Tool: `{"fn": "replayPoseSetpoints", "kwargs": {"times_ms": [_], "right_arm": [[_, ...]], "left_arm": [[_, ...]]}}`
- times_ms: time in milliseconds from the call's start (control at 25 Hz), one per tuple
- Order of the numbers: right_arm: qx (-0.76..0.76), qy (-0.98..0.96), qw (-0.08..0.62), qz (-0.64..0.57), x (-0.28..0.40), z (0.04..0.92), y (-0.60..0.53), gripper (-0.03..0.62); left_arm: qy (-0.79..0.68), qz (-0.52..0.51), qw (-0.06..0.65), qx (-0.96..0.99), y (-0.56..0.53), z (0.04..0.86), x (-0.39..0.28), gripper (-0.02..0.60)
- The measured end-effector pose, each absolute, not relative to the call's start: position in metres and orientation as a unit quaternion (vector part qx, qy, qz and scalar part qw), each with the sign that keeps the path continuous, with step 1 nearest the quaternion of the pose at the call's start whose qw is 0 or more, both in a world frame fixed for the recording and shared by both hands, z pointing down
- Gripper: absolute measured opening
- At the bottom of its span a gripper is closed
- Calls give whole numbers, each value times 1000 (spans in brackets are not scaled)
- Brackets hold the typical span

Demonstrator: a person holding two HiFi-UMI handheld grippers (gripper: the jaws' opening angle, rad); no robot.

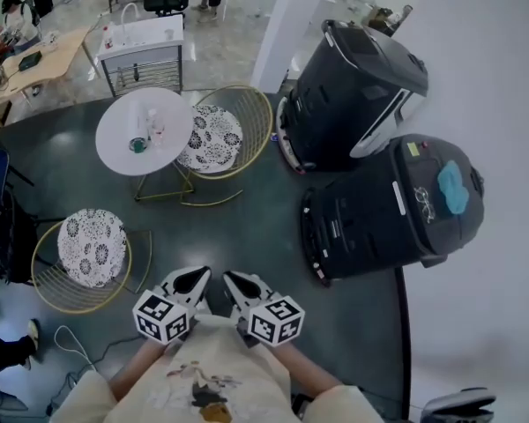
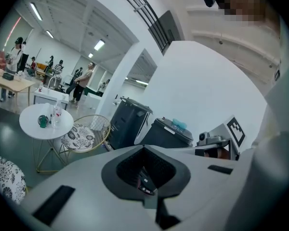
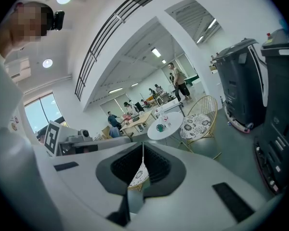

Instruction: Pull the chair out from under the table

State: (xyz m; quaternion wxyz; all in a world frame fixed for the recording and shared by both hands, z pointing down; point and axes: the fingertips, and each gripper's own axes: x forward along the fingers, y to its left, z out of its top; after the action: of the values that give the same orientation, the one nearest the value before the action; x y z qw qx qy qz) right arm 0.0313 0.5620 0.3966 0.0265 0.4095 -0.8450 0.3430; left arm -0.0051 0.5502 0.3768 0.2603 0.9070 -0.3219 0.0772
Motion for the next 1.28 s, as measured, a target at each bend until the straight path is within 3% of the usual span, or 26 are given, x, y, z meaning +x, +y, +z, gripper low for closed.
{"fn": "replayPoseSetpoints", "kwargs": {"times_ms": [560, 880, 1280], "right_arm": [[389, -850, 3, 356, 96, 387, 415, 12], [359, -870, -3, 339, 152, 370, 336, 12], [339, -856, -9, 391, 191, 407, 292, 12]], "left_arm": [[-350, 90, 244, 900, 411, 360, 47, -3], [-375, 81, 227, 895, 336, 346, 111, -3], [-388, 98, 266, 877, 296, 378, 163, -3]]}}
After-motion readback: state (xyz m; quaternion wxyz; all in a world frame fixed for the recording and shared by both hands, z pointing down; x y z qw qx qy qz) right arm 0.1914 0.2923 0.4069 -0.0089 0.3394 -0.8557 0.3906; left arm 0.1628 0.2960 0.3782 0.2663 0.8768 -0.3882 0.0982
